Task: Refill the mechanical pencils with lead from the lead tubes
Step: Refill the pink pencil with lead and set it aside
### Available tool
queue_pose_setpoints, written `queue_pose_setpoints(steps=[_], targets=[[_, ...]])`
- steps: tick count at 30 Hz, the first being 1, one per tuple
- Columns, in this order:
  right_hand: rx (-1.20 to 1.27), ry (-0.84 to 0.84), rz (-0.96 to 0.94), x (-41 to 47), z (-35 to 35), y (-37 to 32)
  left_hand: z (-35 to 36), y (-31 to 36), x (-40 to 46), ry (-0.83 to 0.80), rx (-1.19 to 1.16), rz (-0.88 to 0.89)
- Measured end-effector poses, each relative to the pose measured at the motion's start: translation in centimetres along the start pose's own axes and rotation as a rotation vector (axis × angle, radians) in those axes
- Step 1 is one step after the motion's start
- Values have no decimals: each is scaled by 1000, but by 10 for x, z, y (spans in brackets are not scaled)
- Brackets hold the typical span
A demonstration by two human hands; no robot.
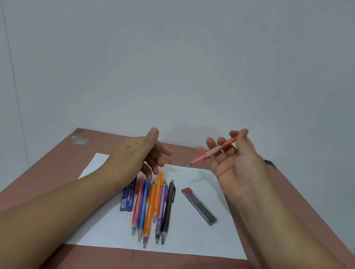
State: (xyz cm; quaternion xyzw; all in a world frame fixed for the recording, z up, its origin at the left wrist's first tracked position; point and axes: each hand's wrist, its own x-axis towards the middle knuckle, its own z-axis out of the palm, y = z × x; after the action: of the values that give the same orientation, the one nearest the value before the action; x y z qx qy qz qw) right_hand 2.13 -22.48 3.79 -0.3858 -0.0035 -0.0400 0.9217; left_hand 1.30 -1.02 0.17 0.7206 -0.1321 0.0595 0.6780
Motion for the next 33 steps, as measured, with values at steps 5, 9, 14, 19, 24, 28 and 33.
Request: queue_pose_setpoints(steps=[5,9,14,19,24,28,33], targets=[[189,26,96,16,15,1,-1,1,1,-48,-89,-50],[338,-10,116,15,20,12,-2,0,1,-121,-92,-69],[393,6,99,15,12,20,-1,-1,1,-150,-59,-73],[307,72,31,18,4,15,0,-2,1,-169,-16,-77],[341,54,60,16,-2,15,1,-1,1,-180,30,-77],[344,39,60,15,-2,16,2,0,0,-201,127,-67],[301,70,19,17,-2,15,4,1,0,-220,183,-81]])
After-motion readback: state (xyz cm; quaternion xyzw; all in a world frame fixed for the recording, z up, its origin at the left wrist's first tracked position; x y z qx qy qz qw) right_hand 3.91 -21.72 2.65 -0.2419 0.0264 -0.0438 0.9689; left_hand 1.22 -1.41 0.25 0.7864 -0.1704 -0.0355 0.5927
